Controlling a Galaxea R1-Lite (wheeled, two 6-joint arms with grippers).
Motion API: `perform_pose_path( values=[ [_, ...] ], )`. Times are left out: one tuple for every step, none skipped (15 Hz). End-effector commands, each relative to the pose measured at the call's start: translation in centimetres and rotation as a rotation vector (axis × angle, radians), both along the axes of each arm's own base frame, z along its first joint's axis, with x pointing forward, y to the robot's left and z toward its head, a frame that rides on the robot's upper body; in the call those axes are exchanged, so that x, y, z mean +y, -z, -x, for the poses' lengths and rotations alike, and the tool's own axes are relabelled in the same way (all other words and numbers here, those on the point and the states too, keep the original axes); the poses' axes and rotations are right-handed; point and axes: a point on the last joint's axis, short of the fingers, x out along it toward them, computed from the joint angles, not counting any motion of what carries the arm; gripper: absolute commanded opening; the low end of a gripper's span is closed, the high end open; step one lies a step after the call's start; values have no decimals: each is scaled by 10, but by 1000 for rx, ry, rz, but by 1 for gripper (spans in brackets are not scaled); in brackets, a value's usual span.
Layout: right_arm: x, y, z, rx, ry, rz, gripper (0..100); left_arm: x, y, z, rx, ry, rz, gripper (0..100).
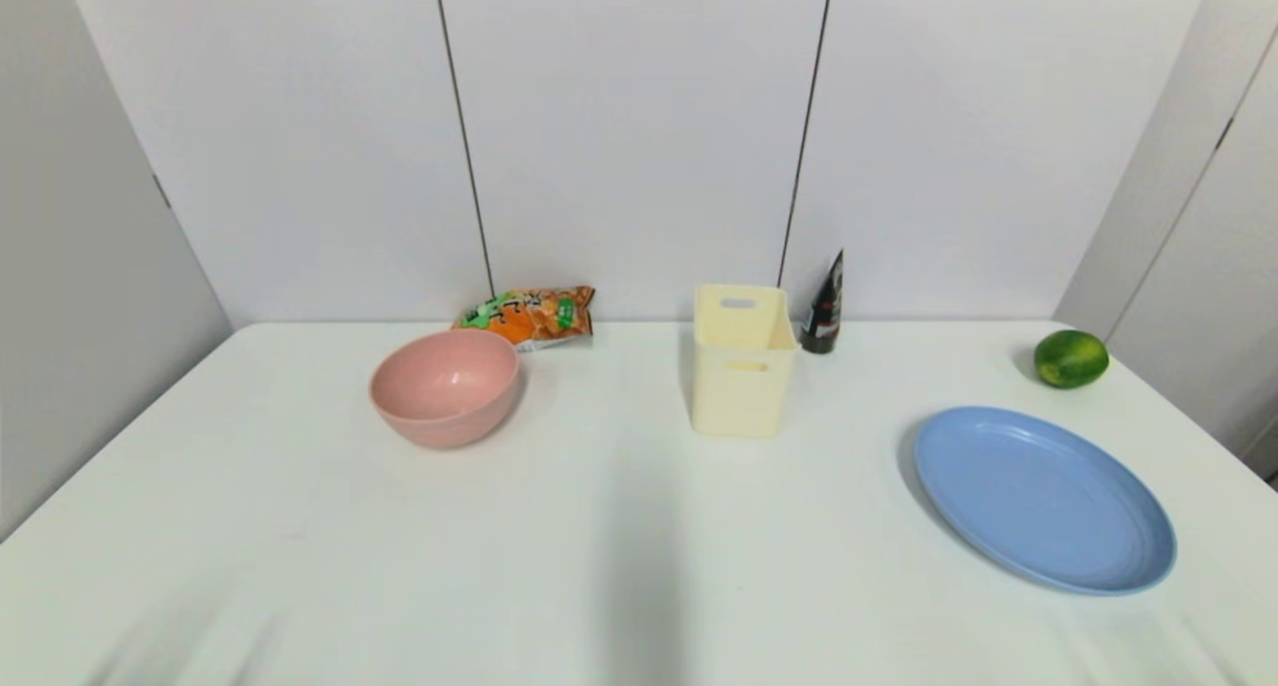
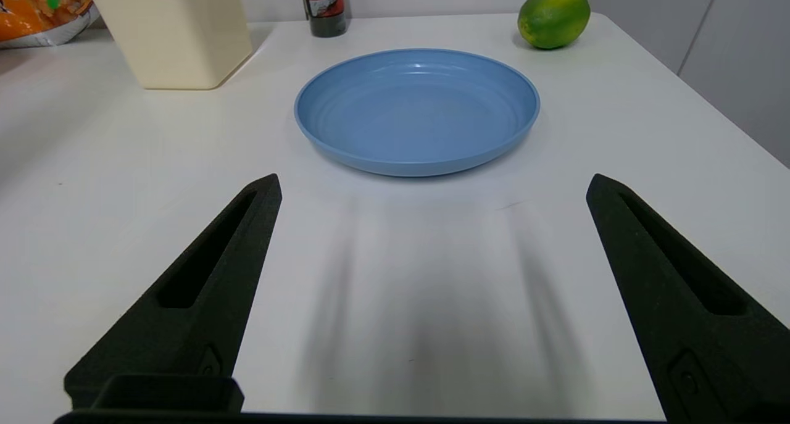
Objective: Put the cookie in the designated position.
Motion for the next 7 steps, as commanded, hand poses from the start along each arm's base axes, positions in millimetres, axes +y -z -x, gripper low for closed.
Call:
perform_pose_path(
  values=[
    [0,0,0,5,3,-2,100,0,0,0,1,0,0,100],
    [0,0,0,5,1,-2,100,0,0,0,1,0,0,100],
    [0,0,0,3,3,-2,100,0,0,0,2,0,0,100],
    [0,0,0,2,3,-2,100,0,0,0,1,0,0,100],
    [0,0,0,2,3,-2,100,0,0,0,2,0,0,100],
    [0,0,0,2,3,-2,100,0,0,0,1,0,0,100],
    [0,0,0,3,3,-2,100,0,0,0,1,0,0,100]
  ],
)
